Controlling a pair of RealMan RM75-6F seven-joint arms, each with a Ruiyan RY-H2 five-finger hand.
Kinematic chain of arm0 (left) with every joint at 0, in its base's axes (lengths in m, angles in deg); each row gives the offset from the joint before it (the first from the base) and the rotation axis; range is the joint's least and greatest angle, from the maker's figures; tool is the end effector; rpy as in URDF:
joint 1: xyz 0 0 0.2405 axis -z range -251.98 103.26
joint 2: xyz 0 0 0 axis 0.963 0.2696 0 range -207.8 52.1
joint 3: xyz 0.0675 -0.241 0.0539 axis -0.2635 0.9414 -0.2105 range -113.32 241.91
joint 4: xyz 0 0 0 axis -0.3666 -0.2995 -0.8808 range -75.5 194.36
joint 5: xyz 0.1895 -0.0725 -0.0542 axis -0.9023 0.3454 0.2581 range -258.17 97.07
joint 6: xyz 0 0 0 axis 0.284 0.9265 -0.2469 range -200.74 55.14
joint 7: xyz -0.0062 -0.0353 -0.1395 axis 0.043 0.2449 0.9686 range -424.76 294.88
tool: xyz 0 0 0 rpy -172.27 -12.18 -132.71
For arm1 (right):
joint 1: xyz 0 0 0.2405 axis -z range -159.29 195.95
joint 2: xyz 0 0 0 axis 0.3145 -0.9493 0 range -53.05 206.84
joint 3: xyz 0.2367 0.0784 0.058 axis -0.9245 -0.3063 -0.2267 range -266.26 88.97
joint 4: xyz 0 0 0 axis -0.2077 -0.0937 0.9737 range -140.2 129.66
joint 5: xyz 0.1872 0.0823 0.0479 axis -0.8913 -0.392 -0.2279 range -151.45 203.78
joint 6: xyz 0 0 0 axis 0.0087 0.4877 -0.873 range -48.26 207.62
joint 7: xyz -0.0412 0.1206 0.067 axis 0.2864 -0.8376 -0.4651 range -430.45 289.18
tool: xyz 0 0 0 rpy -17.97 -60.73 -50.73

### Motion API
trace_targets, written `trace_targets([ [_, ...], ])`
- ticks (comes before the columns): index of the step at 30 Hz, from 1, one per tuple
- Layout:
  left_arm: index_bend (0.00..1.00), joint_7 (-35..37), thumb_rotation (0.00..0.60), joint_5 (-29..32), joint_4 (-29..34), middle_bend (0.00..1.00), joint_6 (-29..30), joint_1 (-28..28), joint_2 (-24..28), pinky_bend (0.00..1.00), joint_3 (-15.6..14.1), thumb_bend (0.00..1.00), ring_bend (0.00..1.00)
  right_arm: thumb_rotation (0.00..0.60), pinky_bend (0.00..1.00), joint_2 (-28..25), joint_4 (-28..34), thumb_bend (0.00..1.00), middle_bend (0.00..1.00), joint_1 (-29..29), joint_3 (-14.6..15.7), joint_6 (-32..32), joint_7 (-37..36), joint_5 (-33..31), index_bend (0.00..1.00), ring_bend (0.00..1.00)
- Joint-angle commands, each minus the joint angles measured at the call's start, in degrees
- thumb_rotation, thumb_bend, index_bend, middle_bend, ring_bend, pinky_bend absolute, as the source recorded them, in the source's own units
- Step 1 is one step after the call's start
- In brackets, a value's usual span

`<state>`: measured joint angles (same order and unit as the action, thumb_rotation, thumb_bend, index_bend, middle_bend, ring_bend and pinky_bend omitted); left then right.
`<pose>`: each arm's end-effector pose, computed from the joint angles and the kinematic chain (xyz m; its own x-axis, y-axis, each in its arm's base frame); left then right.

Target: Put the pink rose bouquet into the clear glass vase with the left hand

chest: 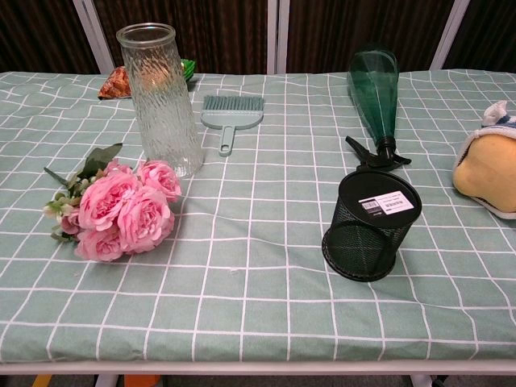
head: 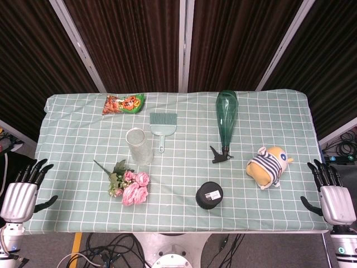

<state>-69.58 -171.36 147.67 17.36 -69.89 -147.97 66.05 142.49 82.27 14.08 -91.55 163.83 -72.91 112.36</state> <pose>-0.3020 0.1745 0.1362 0.4385 -0.0687 0.8961 0.8929 -0.0802 -0.4431 -0.3277 -0.1789 0.1571 0.4119 -0.0180 0.9111 -0.9112 0.0030 0.4120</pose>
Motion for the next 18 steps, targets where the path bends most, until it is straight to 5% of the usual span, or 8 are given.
trace_targets([
  [1,0.19,-0.02,0.600,-0.06,0.06,0.11,0.00,0.02,0.03,0.16,0.00,0.12,0.06,0.600,0.00,-0.06,0.00,0.13,0.00,0.00,-0.05,-0.01,-0.08,-0.04,0.00,0.00],
  [18,0.19,1.42,0.600,-6.14,3.07,0.11,-1.74,2.69,2.28,0.16,-1.58,0.12,0.06,0.600,0.00,-1.17,2.86,0.13,0.00,-0.41,-1.06,-0.24,0.02,-0.86,0.00,0.00],
])
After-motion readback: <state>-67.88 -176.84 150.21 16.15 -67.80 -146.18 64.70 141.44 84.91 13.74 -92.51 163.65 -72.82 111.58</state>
